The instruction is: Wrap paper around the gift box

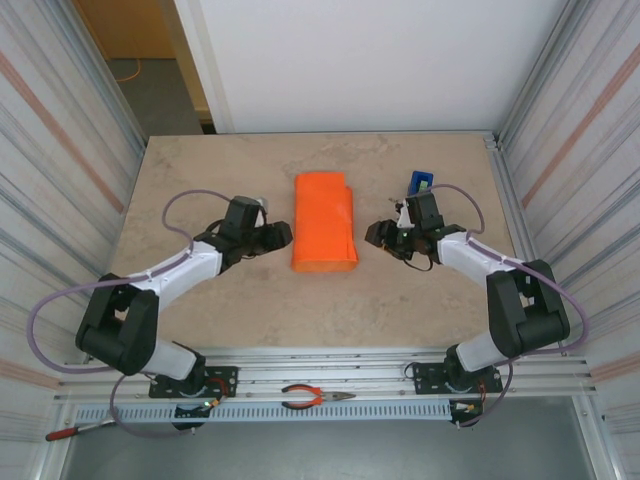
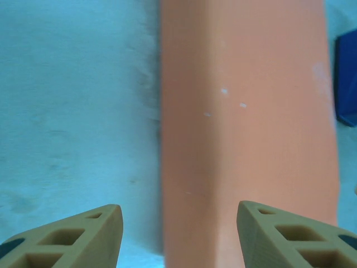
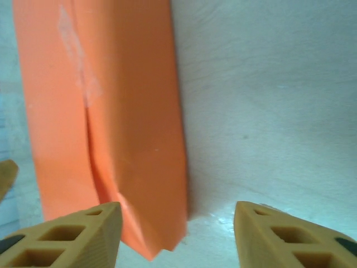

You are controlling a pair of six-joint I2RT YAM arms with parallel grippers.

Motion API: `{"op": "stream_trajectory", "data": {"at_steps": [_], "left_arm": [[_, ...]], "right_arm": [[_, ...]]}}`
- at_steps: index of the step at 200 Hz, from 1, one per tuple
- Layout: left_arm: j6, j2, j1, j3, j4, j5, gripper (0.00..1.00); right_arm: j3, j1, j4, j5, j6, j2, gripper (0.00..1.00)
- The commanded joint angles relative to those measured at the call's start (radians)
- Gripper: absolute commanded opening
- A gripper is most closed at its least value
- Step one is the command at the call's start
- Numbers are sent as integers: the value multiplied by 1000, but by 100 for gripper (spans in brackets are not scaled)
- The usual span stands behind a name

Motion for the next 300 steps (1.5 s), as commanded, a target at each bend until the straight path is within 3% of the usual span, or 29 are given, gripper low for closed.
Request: {"op": "stream_trajectory", "data": {"at_steps": [1,26,115,151,191,206,222,245,266,300], "left_arm": [[20,46,30,28,-72,8,56],[31,117,32,57,-106,2,55],[-3,175,-77,49,-36,36,53],[17,131,-83,47,-65,2,53],[63,35,3,-1,-100,6,55],[78,7,32,-12,-93,18,57],[96,-13,41,-12,-61,41,60],[109,3,40,18,-26,109,62],[107,32,23,39,5,129,63],[131,80,-32,59,19,104,64]], "right_arm": [[7,-3,-42,33,-3,14,41],[42,10,-73,72,-33,76,22],[137,178,-58,84,-7,186,16],[121,135,-81,74,-29,154,15],[73,14,-109,45,-43,43,17],[75,-11,-116,21,-45,11,22],[88,-11,-106,-8,-42,-11,49],[124,20,-92,-40,-30,-10,71],[165,72,-96,-16,-30,16,78],[198,130,-89,23,-31,84,82]]}}
